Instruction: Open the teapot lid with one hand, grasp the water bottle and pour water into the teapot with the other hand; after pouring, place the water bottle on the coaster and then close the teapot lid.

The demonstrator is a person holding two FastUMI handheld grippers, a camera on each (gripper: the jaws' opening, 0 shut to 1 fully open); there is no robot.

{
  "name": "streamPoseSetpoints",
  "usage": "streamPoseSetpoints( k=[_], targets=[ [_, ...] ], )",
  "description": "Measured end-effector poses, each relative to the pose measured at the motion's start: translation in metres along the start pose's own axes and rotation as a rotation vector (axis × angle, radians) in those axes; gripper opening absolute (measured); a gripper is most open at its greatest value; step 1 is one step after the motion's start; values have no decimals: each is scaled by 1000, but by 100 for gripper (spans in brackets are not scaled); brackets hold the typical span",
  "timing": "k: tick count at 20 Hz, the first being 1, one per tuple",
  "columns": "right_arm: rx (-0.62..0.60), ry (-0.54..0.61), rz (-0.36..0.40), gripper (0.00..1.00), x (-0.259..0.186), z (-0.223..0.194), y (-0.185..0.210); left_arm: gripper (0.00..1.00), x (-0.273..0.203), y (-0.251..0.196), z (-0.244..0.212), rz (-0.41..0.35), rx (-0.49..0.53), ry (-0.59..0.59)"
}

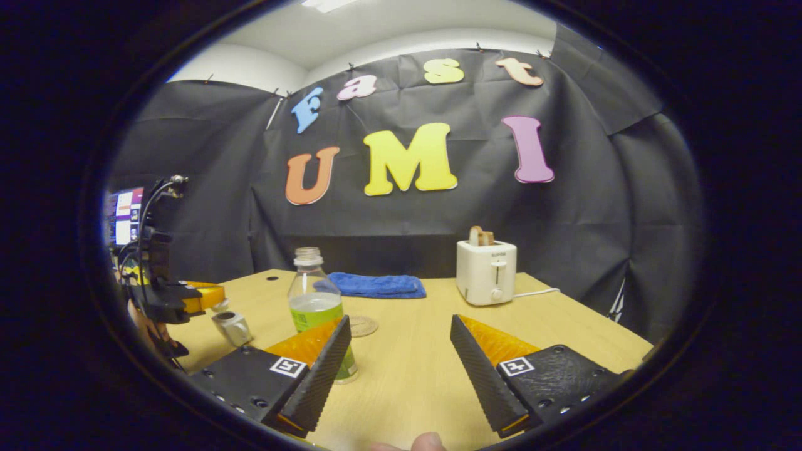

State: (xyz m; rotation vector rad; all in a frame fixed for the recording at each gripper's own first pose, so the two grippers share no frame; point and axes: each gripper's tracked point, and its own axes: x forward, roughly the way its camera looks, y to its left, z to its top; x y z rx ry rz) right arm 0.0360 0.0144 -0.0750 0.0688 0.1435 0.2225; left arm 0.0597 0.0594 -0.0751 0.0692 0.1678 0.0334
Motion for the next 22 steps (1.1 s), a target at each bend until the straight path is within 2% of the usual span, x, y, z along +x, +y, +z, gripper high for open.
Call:
streamPoseSetpoints(
  k=[5, 8, 16, 18, 20, 22],
  targets=[
    [-17, 44, 83, 96, -1, -18, 35, 4, -18, 2, 15, -26, -10, -51],
    [-31, 77, 104, 96, 13, -28, 50, 4, -23, 6, 9, -21, 2, -36],
    [-39, 134, 92, 94, 56, -39, 71, 4, -37, 14, 22, -30, 10, -85],
    [-39, 130, 90, 98, 63, -37, 75, 4, -35, 15, 22, -28, -9, -84],
    [-40, 119, 90, 96, 68, -34, 80, 4, -34, 21, 21, -19, -9, -76],
    [-43, 113, 79, 88, 72, -33, 82, 4, -33, 26, 23, -11, -11, -81]
  ],
)
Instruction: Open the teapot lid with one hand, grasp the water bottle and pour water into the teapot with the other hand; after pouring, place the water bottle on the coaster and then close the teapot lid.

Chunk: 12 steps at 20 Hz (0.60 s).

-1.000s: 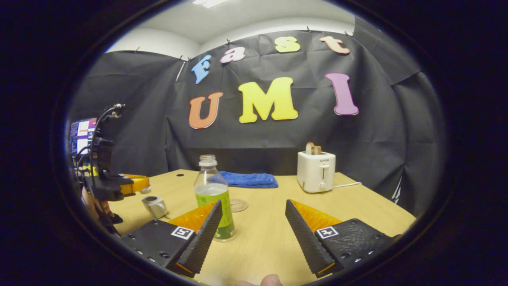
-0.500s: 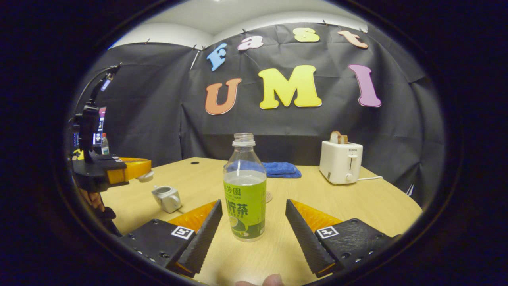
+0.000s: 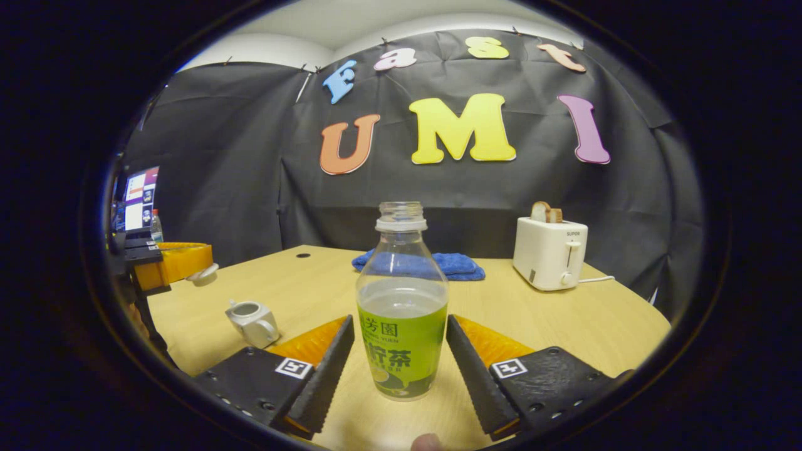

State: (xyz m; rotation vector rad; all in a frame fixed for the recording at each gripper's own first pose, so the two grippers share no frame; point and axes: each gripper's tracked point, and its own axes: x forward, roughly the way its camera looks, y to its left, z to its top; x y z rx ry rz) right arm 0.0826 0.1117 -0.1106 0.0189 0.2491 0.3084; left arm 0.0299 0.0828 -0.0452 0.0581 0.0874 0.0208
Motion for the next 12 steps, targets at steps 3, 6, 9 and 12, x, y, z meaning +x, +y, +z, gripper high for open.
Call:
streamPoseSetpoints(
  k=[3, 6, 9, 12],
  targets=[
    [1, 3, -15, 73, 7, 3, -1, 4, 0, 9, -2, 9, -30, -2],
    [-74, -1, 2, 72, 7, 13, 7, 4, 4, 18, -7, 8, -42, 12],
    [-208, 9, 12, 69, 13, 28, 16, 4, 7, 21, -9, -14, -51, 10],
    [-361, 70, 48, 70, 25, 33, 27, 4, 5, 30, -7, -17, -54, -1]
  ],
)
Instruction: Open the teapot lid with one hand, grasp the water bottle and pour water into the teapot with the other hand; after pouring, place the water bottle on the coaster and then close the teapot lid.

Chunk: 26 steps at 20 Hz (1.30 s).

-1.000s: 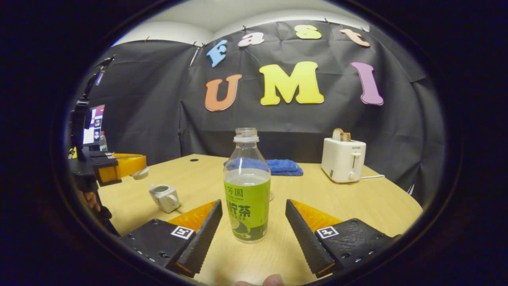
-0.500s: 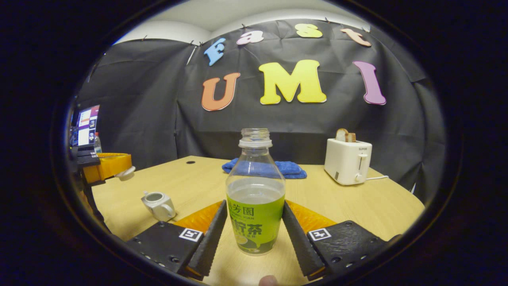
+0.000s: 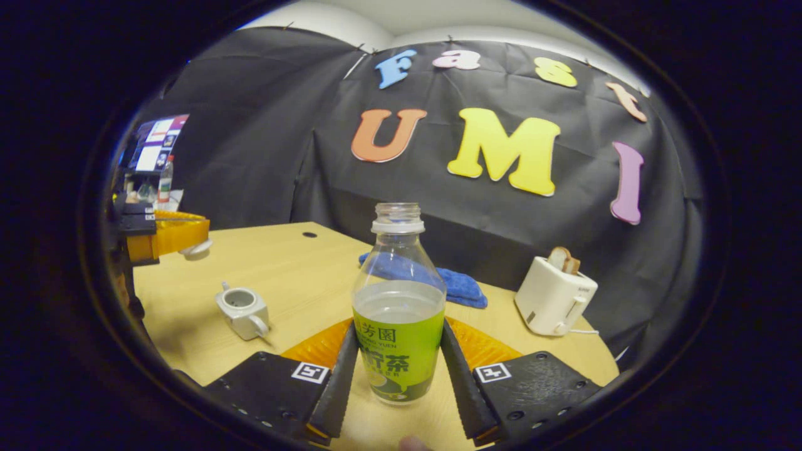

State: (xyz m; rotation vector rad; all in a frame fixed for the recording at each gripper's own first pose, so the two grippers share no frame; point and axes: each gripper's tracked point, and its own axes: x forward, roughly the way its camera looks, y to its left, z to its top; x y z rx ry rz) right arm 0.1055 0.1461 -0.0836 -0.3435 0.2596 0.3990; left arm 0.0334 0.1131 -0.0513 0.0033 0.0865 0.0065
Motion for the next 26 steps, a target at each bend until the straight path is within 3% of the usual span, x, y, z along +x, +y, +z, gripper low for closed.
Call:
streamPoseSetpoints(
  k=[7, 16, 26],
  targets=[
    [-396, 56, 4, 65, 22, 14, 19, 4, -3, 16, 0, -7, -5, -33],
    [-710, 70, 5, 65, 29, 6, 58, 3, -8, 44, -7, 6, -40, -30],
    [-1037, 23, -63, 65, 42, 8, 65, 4, -7, 52, -12, 35, -32, -14]
  ],
)
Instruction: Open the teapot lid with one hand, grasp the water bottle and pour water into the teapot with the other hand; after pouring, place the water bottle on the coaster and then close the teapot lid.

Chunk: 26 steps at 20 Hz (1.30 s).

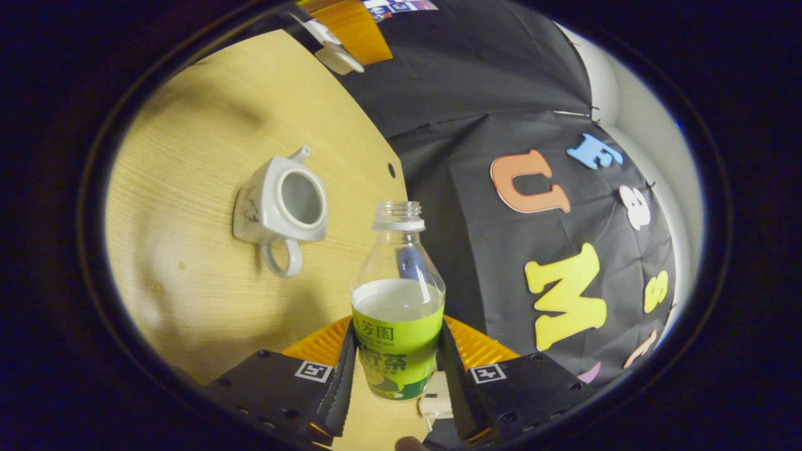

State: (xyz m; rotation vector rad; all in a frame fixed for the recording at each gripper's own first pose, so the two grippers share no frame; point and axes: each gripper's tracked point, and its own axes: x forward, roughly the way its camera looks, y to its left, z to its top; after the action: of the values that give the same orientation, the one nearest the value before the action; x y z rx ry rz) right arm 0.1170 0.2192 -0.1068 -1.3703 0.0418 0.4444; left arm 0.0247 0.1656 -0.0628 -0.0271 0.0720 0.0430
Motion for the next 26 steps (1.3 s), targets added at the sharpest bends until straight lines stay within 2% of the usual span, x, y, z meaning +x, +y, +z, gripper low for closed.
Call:
streamPoseSetpoints(
  k=[16, 26],
  targets=[
    [-407, -36, -110, 65, 2, 17, -17, 4, -3, 13, 0, 3, -17, -7],
    [-573, -31, -132, 64, -4, 27, -28, 4, -5, 19, 2, 12, -30, -11]
  ],
)
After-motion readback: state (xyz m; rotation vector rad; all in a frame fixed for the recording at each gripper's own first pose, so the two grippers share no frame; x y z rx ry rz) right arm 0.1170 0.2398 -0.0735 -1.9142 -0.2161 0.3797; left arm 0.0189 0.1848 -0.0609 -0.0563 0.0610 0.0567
